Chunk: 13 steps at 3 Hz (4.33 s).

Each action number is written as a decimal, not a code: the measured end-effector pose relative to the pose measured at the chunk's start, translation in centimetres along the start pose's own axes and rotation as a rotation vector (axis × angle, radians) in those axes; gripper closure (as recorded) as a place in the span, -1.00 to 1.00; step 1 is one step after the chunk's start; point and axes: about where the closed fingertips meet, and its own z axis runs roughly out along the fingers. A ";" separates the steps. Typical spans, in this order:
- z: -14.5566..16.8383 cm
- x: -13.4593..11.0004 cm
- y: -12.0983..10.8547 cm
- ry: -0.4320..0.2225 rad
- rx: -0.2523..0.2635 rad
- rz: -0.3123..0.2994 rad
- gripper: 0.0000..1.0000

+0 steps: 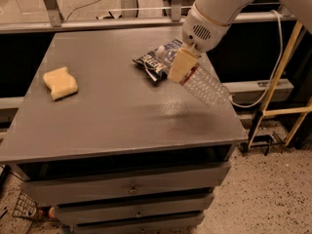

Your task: Place water bottle upright

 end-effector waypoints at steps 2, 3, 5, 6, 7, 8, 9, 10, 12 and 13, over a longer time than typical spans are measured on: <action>-4.1 -1.1 -0.4 -0.456 -0.078 -0.164 1.00; -4.6 -1.2 -0.1 -0.699 -0.143 -0.188 1.00; -4.7 -0.9 0.6 -0.995 -0.171 -0.184 1.00; -4.2 -0.7 0.9 -1.049 -0.159 -0.180 1.00; -3.2 -0.7 1.2 -1.045 -0.138 -0.176 1.00; -2.1 -0.4 1.2 -1.047 -0.132 -0.156 1.00; -1.2 -0.2 1.3 -1.062 -0.130 -0.133 1.00; -0.3 0.2 1.2 -1.091 -0.139 -0.104 1.00; -0.1 -0.1 1.4 -1.096 -0.147 -0.105 0.30; -0.1 -0.3 1.6 -1.096 -0.151 -0.109 -0.17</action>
Offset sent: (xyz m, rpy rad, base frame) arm -0.0165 -0.0107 0.0844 0.8891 -0.2428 0.3104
